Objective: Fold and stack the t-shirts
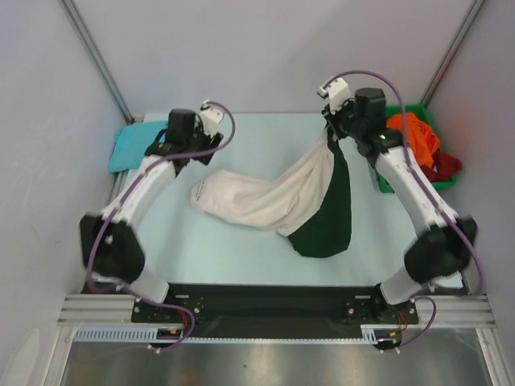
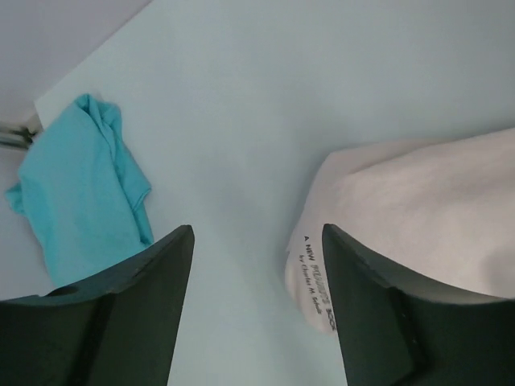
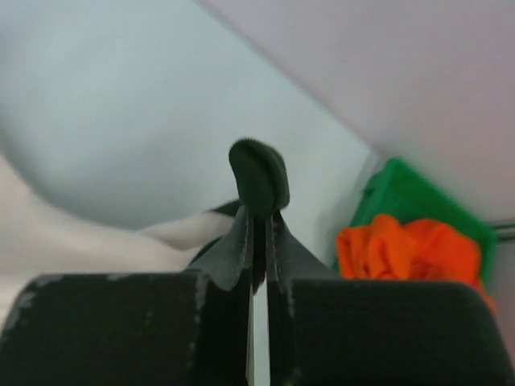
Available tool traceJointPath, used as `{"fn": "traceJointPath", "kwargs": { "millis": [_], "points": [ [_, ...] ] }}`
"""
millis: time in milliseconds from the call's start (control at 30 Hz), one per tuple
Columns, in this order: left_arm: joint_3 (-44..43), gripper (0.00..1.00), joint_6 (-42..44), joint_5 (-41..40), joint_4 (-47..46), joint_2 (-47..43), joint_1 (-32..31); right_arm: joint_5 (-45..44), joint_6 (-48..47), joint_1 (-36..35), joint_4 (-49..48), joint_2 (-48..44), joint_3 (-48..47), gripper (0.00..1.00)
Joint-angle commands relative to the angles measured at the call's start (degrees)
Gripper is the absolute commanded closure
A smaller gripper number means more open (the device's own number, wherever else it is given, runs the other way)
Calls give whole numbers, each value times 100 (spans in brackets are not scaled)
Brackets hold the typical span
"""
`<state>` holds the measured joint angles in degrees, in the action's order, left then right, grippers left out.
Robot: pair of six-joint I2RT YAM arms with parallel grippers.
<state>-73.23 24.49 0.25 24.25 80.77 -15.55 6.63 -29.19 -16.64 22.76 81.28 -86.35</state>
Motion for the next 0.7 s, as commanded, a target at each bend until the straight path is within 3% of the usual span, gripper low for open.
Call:
{"fn": "traceJointPath", "kwargs": {
  "millis": [0,67,167,267,300,333,367,433,533,667],
  "points": [
    [-1468,28,-725,-851,-141,1184,342,207,255,266,-808,1459,-381,100],
    [-1607,25,-955,-799,-95,1415,412,181,221,337,-844,2003,-760,100],
    [-1072,24,-771,-632,-167,1178,412,40,54,363,-581,2497,-1200,100],
    [-413,25,-726,-343,71,880,474,-56,1,399,-466,2578,-1052,100],
    [-72,26,-700,-246,184,687,491,-135,-16,390,-475,2525,-973,91],
    [97,26,-665,-149,229,590,483,-188,10,381,-449,2429,-867,55],
    [238,26,-656,-113,281,502,483,-171,19,381,-361,2306,-727,39],
    [607,27,-578,-69,414,212,483,187,-121,381,-116,1686,-455,20],
    [1056,28,-454,98,431,-96,483,890,-472,337,139,605,572,19],
    [1197,29,-498,-8,414,-18,483,1628,-1647,214,1017,-409,1874,20]
  ]
}}
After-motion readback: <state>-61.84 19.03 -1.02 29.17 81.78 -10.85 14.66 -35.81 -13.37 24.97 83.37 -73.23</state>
